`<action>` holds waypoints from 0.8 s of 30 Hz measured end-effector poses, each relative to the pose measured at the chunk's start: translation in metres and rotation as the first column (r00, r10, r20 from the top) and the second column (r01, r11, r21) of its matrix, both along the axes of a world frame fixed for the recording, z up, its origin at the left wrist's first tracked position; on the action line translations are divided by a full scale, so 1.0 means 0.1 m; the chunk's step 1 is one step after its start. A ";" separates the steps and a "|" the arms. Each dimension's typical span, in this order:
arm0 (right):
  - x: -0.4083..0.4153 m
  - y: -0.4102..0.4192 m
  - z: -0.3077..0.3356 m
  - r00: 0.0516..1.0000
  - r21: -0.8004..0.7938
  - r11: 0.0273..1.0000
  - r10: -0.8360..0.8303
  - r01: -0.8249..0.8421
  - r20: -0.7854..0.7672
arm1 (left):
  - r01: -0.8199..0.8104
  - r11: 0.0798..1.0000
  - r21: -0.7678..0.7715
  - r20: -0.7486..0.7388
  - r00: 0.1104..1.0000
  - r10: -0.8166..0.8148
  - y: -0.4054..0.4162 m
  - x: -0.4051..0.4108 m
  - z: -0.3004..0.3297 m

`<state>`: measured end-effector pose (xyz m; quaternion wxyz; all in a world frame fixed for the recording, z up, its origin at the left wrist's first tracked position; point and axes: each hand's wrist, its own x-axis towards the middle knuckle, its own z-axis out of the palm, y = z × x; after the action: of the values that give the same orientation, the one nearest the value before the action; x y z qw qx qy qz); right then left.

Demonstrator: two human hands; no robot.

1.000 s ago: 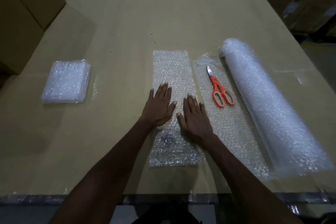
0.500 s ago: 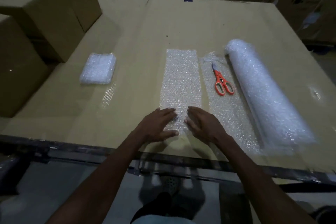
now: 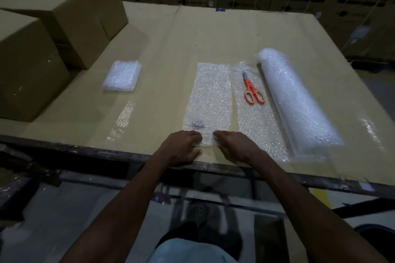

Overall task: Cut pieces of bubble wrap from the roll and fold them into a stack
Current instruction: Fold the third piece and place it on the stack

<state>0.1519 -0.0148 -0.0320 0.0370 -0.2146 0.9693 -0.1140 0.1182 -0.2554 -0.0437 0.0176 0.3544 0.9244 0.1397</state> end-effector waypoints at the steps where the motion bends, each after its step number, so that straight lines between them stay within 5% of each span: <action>1: 0.02 0.01 0.01 1.000 0.015 1.000 0.017 -0.017 -0.013 | -0.002 1.000 -0.014 0.000 1.000 0.002 -0.01 0.02 0.01; 6: 0.01 0.02 0.08 0.999 0.043 0.999 -0.005 0.003 0.045 | 0.001 0.999 -0.034 -0.093 0.996 -0.004 -0.04 0.03 0.03; 11: -0.08 0.02 0.14 0.998 -0.037 0.998 -0.046 0.047 0.033 | -0.072 0.968 0.242 -0.055 0.995 0.088 0.00 -0.15 0.17; 14: -0.25 0.04 0.20 0.993 -0.254 0.960 -0.119 0.119 0.015 | -0.131 0.905 0.405 0.012 0.990 0.138 0.03 -0.29 0.31; 18: -0.60 0.06 0.35 0.958 -0.565 0.778 -0.171 0.274 0.229 | -0.221 0.818 0.531 0.101 0.975 0.198 0.00 -0.62 0.39; 24: -1.33 0.11 0.52 0.889 -0.776 0.436 -0.252 0.457 0.382 | -0.322 0.663 0.676 0.227 0.947 0.228 -0.06 -1.38 0.37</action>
<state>0.0192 -0.0035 0.0195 0.0043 0.0176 0.8007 -0.5988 -0.0196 -0.2617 -0.0070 -0.0834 0.1810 0.8403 0.5042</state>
